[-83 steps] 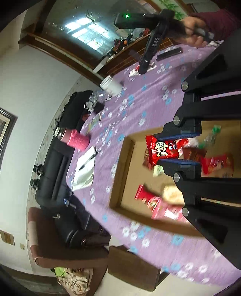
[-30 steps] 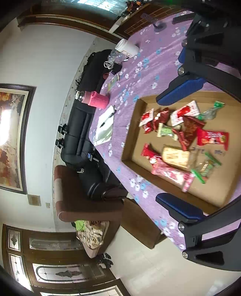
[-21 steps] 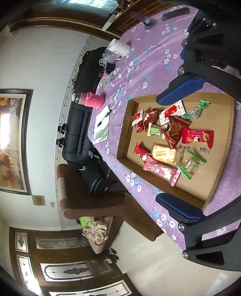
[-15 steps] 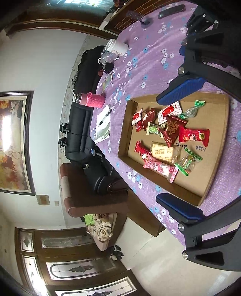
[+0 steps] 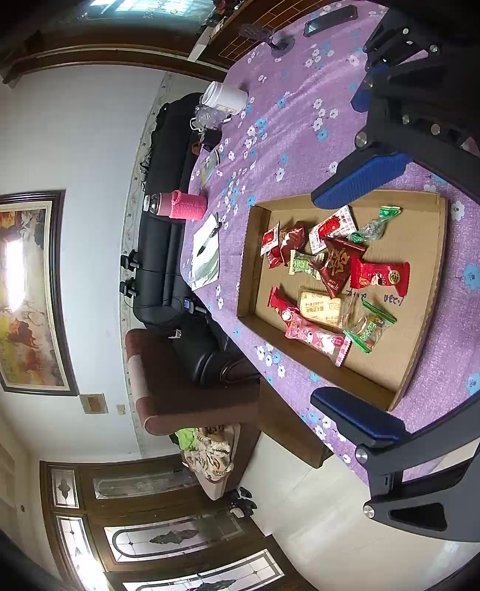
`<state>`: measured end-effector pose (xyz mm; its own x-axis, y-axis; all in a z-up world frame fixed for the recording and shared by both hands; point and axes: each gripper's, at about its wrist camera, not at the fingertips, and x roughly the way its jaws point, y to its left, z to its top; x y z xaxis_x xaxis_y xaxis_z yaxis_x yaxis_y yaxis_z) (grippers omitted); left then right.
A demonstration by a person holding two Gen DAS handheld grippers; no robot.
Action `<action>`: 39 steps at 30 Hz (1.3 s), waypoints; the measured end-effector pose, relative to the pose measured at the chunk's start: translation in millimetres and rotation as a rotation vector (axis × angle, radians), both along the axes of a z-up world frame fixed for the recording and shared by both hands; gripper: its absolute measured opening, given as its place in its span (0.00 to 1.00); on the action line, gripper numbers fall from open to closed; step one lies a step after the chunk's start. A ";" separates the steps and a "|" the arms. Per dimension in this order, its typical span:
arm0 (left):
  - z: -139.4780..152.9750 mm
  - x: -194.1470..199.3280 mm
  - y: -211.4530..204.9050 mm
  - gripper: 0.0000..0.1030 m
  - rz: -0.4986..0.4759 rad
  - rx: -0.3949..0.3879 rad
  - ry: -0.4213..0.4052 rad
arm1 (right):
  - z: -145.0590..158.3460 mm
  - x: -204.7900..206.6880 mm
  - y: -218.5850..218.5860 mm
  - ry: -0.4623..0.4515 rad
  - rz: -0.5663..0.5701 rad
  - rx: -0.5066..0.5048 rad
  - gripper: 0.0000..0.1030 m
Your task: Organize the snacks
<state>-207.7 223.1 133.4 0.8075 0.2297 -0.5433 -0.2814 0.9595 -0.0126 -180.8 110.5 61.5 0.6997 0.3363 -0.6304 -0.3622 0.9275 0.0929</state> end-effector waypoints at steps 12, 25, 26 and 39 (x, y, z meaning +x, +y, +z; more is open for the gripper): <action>-5.8 -1.4 0.5 0.94 0.004 -0.001 0.023 | -6.6 -0.4 7.0 0.010 0.005 -0.024 0.62; 12.9 -48.9 9.9 1.00 0.185 0.053 -0.234 | -6.5 -2.6 12.9 -0.014 0.007 -0.042 0.63; 11.8 -46.1 9.3 1.00 0.179 0.061 -0.212 | -6.5 -2.4 13.0 -0.012 0.009 -0.039 0.63; -18.3 -15.1 10.1 1.00 0.066 -0.039 -0.008 | -17.2 -1.4 21.3 0.018 0.030 -0.074 0.63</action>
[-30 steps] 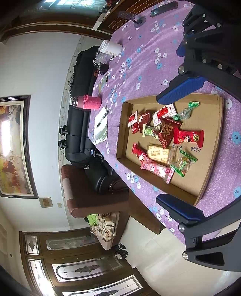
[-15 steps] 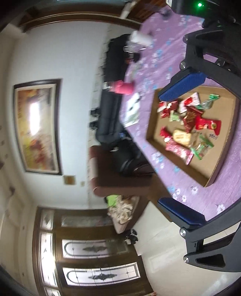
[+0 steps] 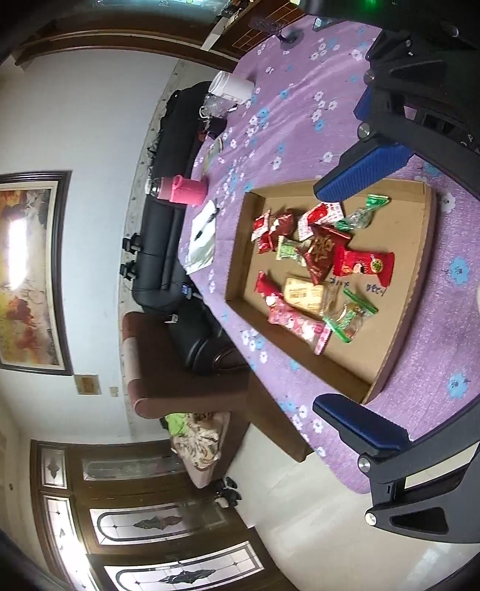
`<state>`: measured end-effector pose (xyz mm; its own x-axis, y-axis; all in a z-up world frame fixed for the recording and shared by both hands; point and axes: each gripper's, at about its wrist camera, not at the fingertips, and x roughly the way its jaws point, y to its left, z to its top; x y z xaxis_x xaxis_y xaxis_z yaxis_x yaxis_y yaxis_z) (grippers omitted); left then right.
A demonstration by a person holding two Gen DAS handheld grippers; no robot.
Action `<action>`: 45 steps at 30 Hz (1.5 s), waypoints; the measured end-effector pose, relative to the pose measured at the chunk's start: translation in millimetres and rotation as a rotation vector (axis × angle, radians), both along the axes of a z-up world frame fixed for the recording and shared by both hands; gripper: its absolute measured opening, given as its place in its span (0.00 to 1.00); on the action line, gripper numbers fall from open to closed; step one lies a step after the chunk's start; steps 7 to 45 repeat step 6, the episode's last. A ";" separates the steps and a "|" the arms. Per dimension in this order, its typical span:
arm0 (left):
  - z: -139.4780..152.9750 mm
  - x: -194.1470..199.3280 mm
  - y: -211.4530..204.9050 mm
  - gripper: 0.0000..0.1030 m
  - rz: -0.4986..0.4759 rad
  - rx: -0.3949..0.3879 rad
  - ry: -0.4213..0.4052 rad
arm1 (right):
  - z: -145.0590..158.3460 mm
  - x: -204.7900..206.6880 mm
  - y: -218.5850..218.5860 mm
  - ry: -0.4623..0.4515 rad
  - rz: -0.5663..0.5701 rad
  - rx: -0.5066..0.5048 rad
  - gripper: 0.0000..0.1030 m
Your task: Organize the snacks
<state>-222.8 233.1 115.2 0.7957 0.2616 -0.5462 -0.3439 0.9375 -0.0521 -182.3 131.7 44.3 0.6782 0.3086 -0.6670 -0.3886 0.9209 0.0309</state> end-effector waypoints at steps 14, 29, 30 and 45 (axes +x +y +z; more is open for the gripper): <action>-10.8 5.4 -2.3 1.00 0.010 0.000 0.065 | -6.2 3.2 2.1 0.023 0.000 -0.011 0.63; -10.8 5.4 -2.3 1.00 0.010 0.000 0.065 | -6.2 3.2 2.1 0.023 0.000 -0.011 0.63; -10.8 5.4 -2.3 1.00 0.010 0.000 0.065 | -6.2 3.2 2.1 0.023 0.000 -0.011 0.63; -10.8 5.4 -2.3 1.00 0.010 0.000 0.065 | -6.2 3.2 2.1 0.023 0.000 -0.011 0.63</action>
